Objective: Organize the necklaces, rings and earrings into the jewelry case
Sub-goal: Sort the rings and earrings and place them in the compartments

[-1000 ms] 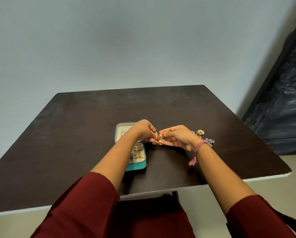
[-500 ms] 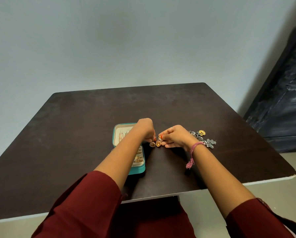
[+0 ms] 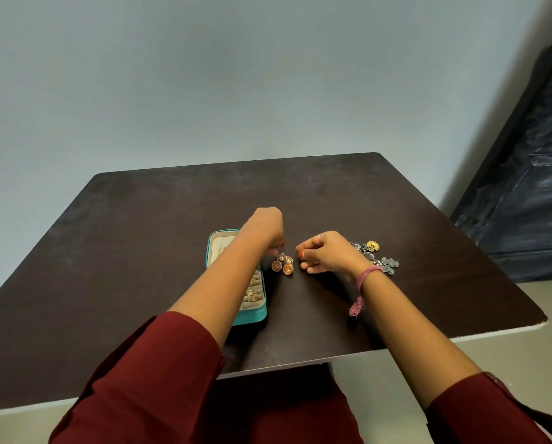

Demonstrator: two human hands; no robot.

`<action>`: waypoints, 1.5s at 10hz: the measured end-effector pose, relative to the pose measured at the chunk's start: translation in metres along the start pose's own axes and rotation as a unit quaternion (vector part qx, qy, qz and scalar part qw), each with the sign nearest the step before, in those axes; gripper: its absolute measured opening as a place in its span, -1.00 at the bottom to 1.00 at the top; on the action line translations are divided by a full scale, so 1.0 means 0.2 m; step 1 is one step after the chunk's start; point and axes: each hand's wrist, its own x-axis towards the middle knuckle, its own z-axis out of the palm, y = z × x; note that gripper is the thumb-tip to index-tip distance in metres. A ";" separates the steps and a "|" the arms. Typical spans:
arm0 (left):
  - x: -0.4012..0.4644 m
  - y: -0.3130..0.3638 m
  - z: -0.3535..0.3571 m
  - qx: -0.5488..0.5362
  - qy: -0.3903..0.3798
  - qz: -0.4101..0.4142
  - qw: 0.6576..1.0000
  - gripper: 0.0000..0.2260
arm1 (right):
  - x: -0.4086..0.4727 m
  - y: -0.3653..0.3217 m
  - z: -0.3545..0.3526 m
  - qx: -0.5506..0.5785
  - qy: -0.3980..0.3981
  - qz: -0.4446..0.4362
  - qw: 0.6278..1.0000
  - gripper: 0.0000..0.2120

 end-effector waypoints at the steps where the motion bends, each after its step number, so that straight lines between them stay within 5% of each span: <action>1: 0.00 0.03 -0.01 -0.002 0.039 0.030 0.999 -0.80 | -0.04 -0.01 -0.07 -0.007 0.021 -0.014 1.000 -0.88; 4: -0.09 0.25 0.10 -0.117 0.080 0.137 0.980 -0.79 | -0.15 0.08 -0.40 -0.040 0.148 -0.079 0.985 -0.84; 7: -0.14 0.33 0.48 -0.246 0.081 0.135 0.956 -0.77 | -0.17 0.28 -0.62 -0.112 0.275 -0.107 0.949 -0.84; 12: -0.20 0.26 0.73 -0.189 0.137 0.196 0.953 -0.81 | -0.08 0.28 -0.65 -0.368 0.107 -0.155 0.911 -0.81; 15: -0.21 0.27 0.74 -0.182 0.161 0.188 0.952 -0.83 | -0.08 0.34 -0.69 -0.275 0.143 -0.142 0.940 -0.91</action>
